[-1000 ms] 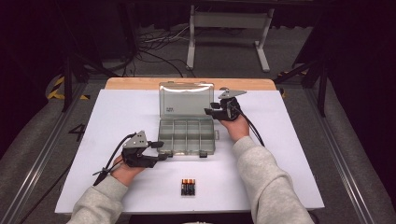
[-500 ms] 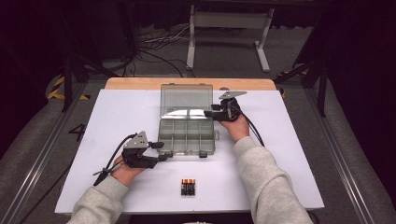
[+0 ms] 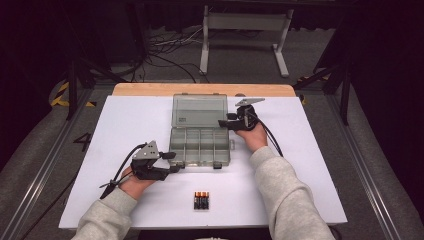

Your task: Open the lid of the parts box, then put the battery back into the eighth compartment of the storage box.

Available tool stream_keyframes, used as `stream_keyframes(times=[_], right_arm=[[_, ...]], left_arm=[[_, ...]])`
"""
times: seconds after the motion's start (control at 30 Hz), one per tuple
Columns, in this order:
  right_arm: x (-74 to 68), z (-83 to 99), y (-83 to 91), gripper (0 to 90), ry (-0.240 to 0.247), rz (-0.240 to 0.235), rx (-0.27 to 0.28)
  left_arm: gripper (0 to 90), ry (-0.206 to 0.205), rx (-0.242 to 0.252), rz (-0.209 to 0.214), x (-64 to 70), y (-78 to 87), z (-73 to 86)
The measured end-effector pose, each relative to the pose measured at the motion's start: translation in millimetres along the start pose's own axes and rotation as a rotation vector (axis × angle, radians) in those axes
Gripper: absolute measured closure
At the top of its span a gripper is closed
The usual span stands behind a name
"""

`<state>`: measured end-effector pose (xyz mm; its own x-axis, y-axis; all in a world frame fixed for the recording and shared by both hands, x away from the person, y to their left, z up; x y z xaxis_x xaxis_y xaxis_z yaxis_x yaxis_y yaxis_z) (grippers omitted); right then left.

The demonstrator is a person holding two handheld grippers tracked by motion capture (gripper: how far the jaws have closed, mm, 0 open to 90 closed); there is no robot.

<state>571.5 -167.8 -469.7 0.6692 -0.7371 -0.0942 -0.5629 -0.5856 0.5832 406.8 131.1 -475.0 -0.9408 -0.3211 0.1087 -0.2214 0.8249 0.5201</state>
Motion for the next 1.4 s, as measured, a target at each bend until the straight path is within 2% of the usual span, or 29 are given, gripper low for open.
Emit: stream_keyframes(times=[0.2,0.3,0.43,0.6,0.73,0.8,0.83,1.0,1.23,1.4], right_arm=[[2.3,0.7,0.1,39.2,-0.009,0.003,-0.001],[2.8,0.2,0.6,37.9,-0.031,-0.011,0.007],[2.2,-1.2,3.1,35.3,-0.011,0.006,0.009],[-1.6,-6.5,13.0,28.2,0.019,0.021,0.02],[-10.2,-14.2,28.9,21.2,0.058,0.02,0.045],[-14.8,-17.1,36.3,18.4,0.075,0.015,0.052],[-18.4,-19.2,41.7,17.0,0.082,0.009,0.059],[-34.3,-27.7,62.6,13.0,0.117,-0.016,0.106],[-57.2,-32.5,85.7,11.7,0.159,-0.053,0.154],[-70.8,-32.5,99.3,11.2,0.181,-0.08,0.178]], left_arm=[[45.1,0.001,0.001,0.002,-0.1,0.1,0.1],[44.5,0.001,0.003,0.007,0.0,-0.2,0.1],[42.1,0.005,0.003,0.013,0.8,-0.2,0.0],[35.0,0.009,0.018,0.006,1.2,2.0,-1.5],[24.4,0.008,0.038,0.005,1.4,5.5,-3.4],[21.9,0.014,0.05,0.004,3.3,8.6,-4.6],[20.8,0.005,0.055,-0.002,3.0,10.5,-5.4],[15.0,0.024,0.072,-0.015,6.2,21.3,-6.6],[12.0,0.033,0.102,-0.052,10.8,38.3,-3.6],[11.1,0.027,0.084,-0.064,13.4,44.9,-0.1]])
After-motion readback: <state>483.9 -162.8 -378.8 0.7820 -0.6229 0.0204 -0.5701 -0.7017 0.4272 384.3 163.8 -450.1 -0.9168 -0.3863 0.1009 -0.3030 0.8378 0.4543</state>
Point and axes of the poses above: each handheld gripper's, and its own axes: y roughly backward along the jaws, z roughly out of its underside, x roughly to its right, the point moved 4 cm from there along -y, roughly forward along the jaws, and after that the axes turned 6 degrees about z, right-handed, at the moved point
